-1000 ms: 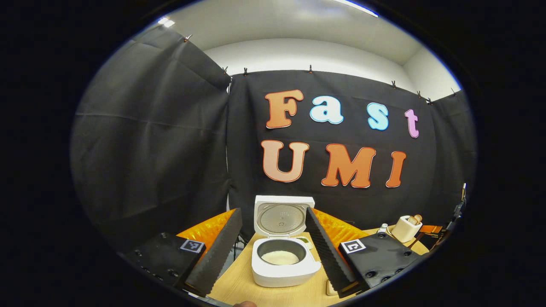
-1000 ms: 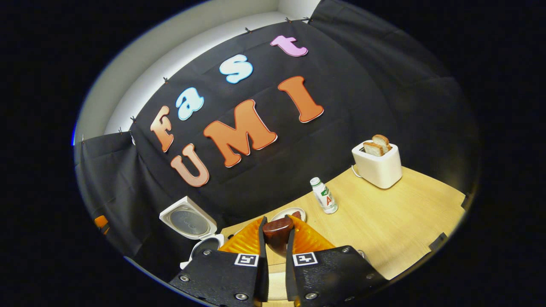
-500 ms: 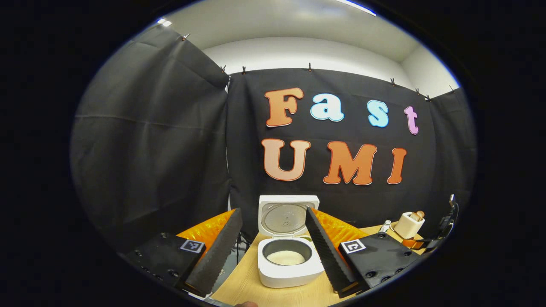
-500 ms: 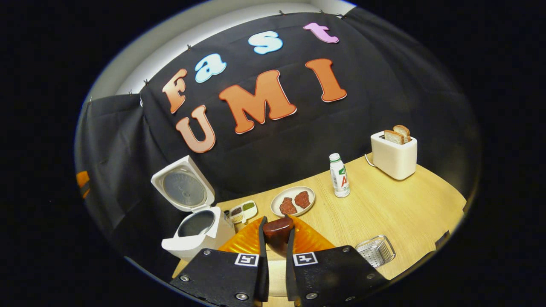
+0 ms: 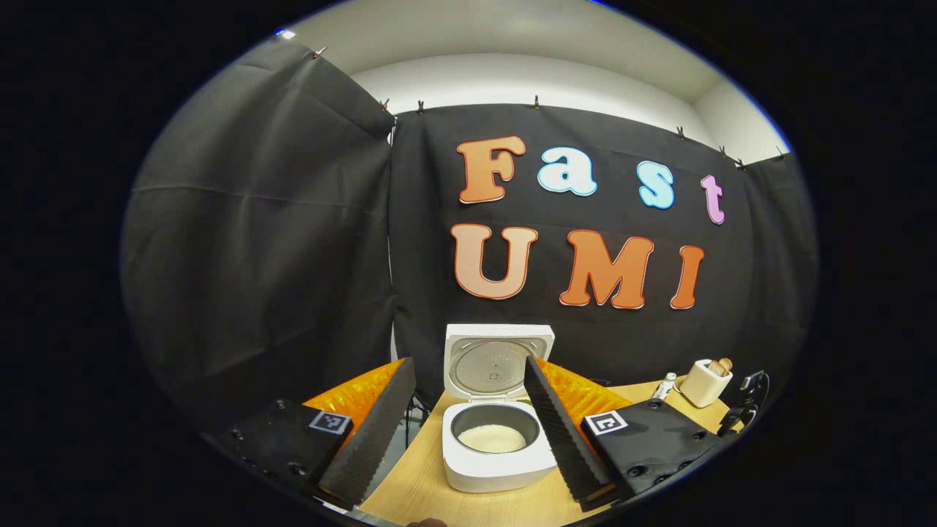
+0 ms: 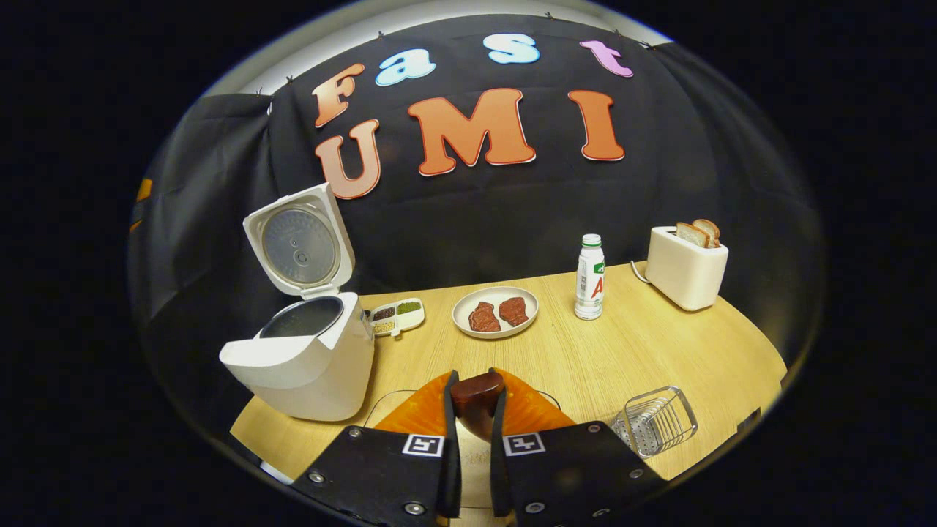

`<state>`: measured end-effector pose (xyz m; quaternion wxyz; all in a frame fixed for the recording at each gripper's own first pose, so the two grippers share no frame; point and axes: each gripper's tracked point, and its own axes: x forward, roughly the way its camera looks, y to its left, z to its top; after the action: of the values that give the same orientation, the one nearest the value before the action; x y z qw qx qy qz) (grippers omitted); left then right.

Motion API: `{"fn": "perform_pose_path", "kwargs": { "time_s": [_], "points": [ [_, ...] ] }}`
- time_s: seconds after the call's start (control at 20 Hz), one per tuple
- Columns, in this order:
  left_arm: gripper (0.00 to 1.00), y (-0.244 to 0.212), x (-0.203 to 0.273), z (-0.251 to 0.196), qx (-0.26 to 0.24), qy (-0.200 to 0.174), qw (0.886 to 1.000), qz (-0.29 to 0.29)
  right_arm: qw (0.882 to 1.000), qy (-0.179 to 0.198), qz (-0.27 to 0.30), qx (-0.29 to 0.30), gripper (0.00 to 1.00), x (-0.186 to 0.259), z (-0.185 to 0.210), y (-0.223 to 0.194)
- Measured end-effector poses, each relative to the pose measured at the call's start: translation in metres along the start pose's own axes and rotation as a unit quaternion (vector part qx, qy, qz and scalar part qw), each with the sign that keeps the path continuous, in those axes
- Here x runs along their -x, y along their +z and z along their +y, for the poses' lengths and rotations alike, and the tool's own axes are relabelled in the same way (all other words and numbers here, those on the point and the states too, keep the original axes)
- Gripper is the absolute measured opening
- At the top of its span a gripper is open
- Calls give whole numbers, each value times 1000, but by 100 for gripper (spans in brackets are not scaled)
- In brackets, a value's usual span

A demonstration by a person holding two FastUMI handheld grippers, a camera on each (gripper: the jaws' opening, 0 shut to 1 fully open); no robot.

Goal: Close the left gripper, press the button to open the rice cooker; take a wooden spoon from the chopstick holder with the right hand, scoop a spoonful of rice and pour it into the rice cooker, then put the wooden spoon back into the chopstick holder.

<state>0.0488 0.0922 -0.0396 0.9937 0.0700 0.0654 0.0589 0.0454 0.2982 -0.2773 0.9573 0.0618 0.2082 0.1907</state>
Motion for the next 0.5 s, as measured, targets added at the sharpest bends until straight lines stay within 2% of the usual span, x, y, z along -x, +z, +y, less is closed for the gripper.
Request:
{"fn": "perform_pose_path", "kwargs": {
  "time_s": [0.15,0.25,0.35,0.4,0.5],
  "points": [
    [100,-2,-7,-3,-6,-2,1000,3,999,9,5,-32,15,0,8,-11],
    [100,-4,-11,-4,-8,-3,1000,6,996,22,4,-83,16,1,13,-12],
    [100,-6,-14,-6,-7,-5,1000,9,988,41,7,-149,12,0,20,-16],
    [100,-9,-17,-6,-8,-5,1000,10,982,47,7,-180,15,2,21,-17],
    [100,-11,-17,-8,-8,-6,1000,14,972,53,5,-230,15,1,20,-18]
  ]
}}
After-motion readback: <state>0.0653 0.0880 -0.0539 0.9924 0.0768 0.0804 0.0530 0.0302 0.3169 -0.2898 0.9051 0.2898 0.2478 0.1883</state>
